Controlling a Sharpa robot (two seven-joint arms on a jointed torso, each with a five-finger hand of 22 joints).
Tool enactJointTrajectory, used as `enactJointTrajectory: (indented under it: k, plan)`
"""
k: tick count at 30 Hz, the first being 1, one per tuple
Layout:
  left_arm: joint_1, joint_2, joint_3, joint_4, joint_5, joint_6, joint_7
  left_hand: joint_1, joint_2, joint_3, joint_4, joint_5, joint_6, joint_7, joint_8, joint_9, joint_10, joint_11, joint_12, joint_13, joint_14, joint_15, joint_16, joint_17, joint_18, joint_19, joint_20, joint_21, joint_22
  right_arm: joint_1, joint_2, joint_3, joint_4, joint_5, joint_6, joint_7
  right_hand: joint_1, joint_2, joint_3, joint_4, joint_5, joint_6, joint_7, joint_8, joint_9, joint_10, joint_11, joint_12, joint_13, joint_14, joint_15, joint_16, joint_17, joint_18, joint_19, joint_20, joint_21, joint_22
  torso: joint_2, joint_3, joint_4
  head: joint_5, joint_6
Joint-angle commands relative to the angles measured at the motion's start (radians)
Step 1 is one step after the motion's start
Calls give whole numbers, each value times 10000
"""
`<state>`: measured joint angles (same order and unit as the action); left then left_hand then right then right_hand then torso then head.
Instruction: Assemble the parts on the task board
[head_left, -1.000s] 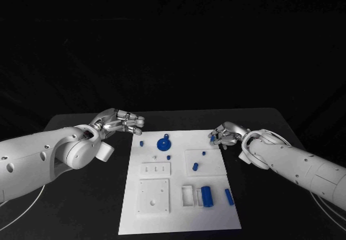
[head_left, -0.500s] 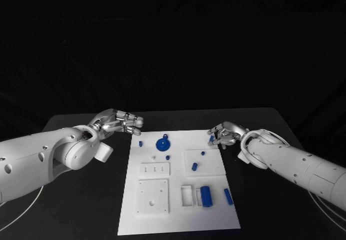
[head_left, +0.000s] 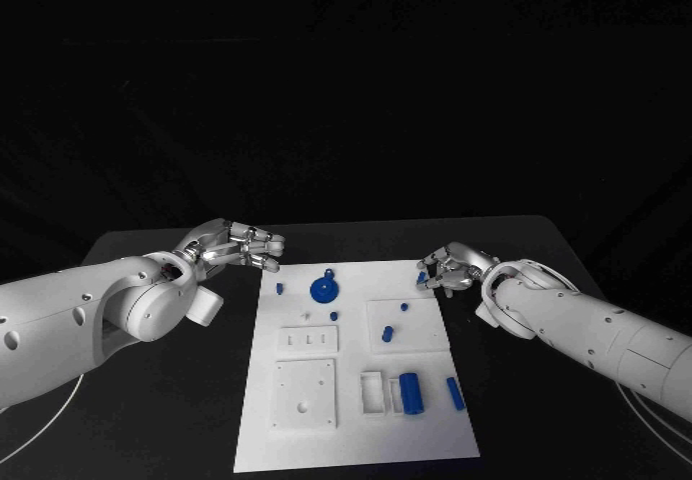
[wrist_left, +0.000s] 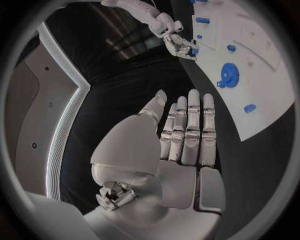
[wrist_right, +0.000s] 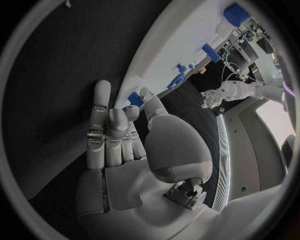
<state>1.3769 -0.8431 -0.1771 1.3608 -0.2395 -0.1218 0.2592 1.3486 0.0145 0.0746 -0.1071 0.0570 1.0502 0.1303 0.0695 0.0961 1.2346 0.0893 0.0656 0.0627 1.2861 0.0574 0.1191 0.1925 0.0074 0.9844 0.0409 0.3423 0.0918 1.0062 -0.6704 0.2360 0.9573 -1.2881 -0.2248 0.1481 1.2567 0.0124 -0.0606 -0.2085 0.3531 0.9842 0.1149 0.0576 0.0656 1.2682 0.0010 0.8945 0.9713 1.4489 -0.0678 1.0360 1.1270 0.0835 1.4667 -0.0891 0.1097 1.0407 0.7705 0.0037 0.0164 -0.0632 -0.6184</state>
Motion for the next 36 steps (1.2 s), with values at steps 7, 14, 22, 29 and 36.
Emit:
enactJointTrajectory:
  k: [7, 14, 22, 29, 36]
  plan:
    - [1, -17, 4, 36, -50, 175, 33, 10, 24, 59, 12, -30, -65, 17, -50, -12, -76, 5, -66, -16, -37, 13, -18, 13, 94, -48, -13, 64, 10, -87, -110, 4, 223, 33, -548, -641, -217, 81, -336, 95, 9, 1406, -390, 60, 760, 108, -267, 66, 123, 58, -186, 106, 163, -99, 316, -143, 140, -31, 3, 1, 4, -55, 1]
    - [1, -30, 4, 44, -51, 180, 22, 24, 16, 92, 7, -27, -73, 19, -46, -4, -87, 8, -64, -15, -40, 14, -22, 19, 97, -65, -10, 90, 7, -144, -107, 4, 352, 140, -550, -795, -141, 122, -595, 201, -5, 1244, -381, 52, 1270, 110, -257, 0, 169, 69, -181, 42, 201, -120, 310, -151, 176, -130, 10, 6, 4, -84, -1]
    - [1, -37, 4, 41, -51, 191, 4, 24, 16, 92, 7, -27, -73, 19, -46, -4, -87, 8, -64, -15, -40, 14, -22, 19, 97, -65, -10, 90, 7, -176, -77, 4, 355, 171, -535, -767, -118, 137, -596, 198, -11, 1185, -365, 50, 1274, 108, -250, -13, 167, 71, -178, 31, 200, -118, 307, -149, 182, -140, 15, 2, 13, -85, -8]
    - [1, -31, 4, 44, -51, 206, -12, 47, 38, 145, 3, -22, -82, 22, -46, 1, -96, 7, -65, -15, -48, 14, -27, 22, 100, -82, -10, 112, 3, -185, -62, 4, 356, 170, -476, -739, 11, 238, -488, 101, -13, 1315, -400, 57, 1293, 110, -274, -11, 184, 70, -192, 27, 211, -115, 302, -156, 195, -151, 6, -1, 11, -87, -18]
    - [1, -37, 4, 39, -51, 209, -24, 67, 44, 170, -16, -18, -85, 24, -47, 1, -100, 9, -64, -15, -52, 14, -29, 22, 102, -88, -11, 123, 5, -193, -77, 4, 321, 63, -432, -745, 179, 362, 225, -491, -125, 1493, -412, 50, 1201, 102, -302, -16, 224, 73, -220, 22, 239, -120, 258, -191, 250, -85, 8, 1, 11, -99, -15]
